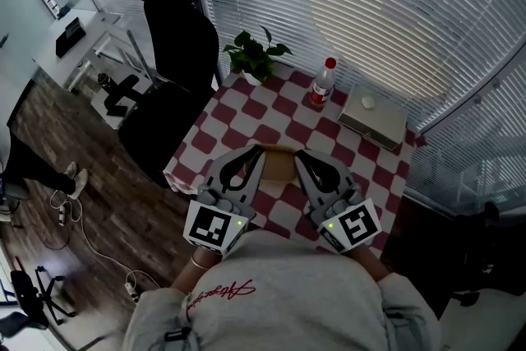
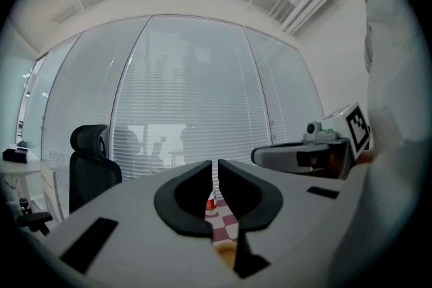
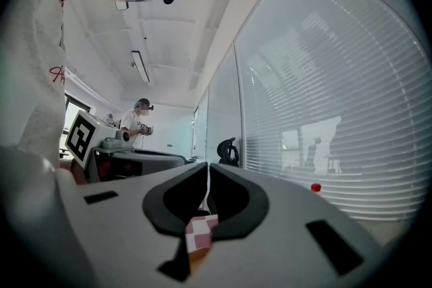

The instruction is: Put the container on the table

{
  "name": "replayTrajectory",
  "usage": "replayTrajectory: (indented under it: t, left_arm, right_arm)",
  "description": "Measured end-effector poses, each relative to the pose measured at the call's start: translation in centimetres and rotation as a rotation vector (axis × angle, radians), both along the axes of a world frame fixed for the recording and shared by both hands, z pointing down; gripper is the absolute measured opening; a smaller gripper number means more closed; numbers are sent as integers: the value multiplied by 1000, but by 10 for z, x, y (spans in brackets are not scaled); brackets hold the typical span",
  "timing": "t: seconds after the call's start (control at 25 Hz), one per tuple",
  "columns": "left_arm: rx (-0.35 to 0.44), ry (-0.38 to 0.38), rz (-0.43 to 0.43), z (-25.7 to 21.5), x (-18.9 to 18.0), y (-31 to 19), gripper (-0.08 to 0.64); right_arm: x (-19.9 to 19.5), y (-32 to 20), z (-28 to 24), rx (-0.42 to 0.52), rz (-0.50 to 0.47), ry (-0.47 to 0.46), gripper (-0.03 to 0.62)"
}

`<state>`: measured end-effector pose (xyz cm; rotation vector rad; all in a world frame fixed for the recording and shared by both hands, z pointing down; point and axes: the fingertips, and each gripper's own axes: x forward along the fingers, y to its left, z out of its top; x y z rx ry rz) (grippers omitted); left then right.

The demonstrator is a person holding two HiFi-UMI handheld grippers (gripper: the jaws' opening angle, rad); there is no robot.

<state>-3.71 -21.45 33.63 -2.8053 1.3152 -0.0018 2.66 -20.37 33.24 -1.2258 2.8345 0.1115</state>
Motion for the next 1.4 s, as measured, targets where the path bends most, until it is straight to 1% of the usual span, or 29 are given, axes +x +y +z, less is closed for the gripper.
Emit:
replayTrajectory:
  t: [0.24, 0.36, 0.48, 0.6, 0.84, 1.08, 1.4]
  left_arm:
    - [4, 4, -9, -1, -1, 2, 38]
    - [3, 0, -5, -1, 0, 2, 38]
    - [1, 4, -4, -2, 0, 2, 38]
    - [4, 4, -6, -1, 1, 2, 38]
    - [4, 4, -4, -3, 0, 3, 38]
    - [2, 1, -8, 0, -1, 3, 38]
    - [2, 6, -10, 0, -2, 4, 37]
  right_arm:
    - [-1, 3, -1, 12, -20, -4, 18]
    - [-2, 5, 2, -6, -30, 14, 17]
    - [-2, 5, 3, -14, -28, 12, 15]
    - [-3, 7, 1, 1, -32, -1, 14]
    - [-3, 7, 0, -12, -33, 9, 12]
    - [-2, 7, -1, 7, -29, 10, 11]
    - [-2, 9, 0, 8, -28, 7, 11]
